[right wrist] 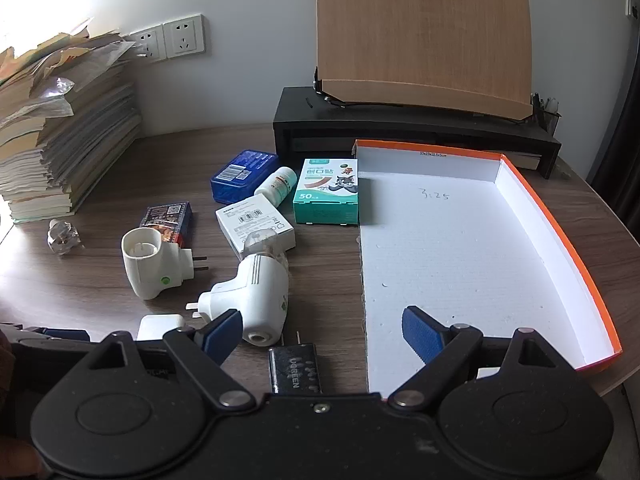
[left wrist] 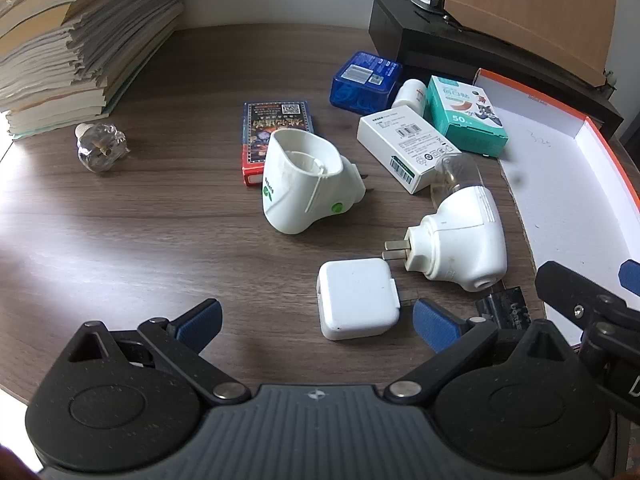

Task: Organize rigid objects
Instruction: 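Grasp the white square charger with the left tool while the right tool approaches the bulb plug-in device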

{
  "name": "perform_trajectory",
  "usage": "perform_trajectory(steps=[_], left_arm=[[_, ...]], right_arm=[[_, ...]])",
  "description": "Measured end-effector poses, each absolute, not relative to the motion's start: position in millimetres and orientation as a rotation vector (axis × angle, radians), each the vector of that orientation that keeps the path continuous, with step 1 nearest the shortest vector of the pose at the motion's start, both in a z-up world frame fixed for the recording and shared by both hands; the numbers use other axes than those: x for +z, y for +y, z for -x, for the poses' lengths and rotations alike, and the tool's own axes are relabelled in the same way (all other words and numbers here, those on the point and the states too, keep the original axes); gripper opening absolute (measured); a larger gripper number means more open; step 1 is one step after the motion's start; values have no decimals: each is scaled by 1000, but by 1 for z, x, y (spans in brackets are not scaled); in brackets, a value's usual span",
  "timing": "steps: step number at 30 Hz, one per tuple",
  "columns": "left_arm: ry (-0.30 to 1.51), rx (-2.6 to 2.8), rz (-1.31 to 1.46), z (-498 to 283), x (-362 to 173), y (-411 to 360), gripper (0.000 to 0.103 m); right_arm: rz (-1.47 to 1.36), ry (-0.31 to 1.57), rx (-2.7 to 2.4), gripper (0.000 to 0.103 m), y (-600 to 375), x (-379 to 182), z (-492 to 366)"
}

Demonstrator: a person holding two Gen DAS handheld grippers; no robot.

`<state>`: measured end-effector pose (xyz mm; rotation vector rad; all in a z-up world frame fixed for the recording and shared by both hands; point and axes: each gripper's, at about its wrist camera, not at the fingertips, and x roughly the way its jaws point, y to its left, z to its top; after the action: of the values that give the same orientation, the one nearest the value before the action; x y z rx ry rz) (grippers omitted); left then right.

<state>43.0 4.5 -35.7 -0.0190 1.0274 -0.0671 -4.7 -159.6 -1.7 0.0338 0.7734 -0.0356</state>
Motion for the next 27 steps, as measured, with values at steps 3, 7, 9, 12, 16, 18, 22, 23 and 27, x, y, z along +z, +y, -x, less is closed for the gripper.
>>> perform_trajectory(steps=[3,7,9,12,16,18,22,23,27], left_arm=[[1031,-67,20,-45,-38,3,103],[1032,-67,20,-46,-38,0,103],[1032,-67,21,-46,-38,0,103],[1035,-66,21,-47,-39,-1,103],[1036,-63,21,-48,-41,-3,103],[1033,-61,20,-49,-43,-3,103],[1026,-57,12,-51,-47,-6,103],[1022,-59,8,-52,-48,-7,103],[1015,-70,-7,-53,-55,-10,96]], right_arm=[[-35,777,-36,102,-161,-2,3],[-32,775,-35,102,-162,-2,2],[-31,776,-34,102,-162,-2,2],[-31,778,-33,102,-164,-3,1],[-32,777,-31,102,-165,-4,1],[-31,776,-31,102,-165,-4,1],[-35,781,-33,102,-170,-6,-1],[-35,781,-36,102,-171,-6,-1],[-41,784,-38,102,-175,-7,-4]])
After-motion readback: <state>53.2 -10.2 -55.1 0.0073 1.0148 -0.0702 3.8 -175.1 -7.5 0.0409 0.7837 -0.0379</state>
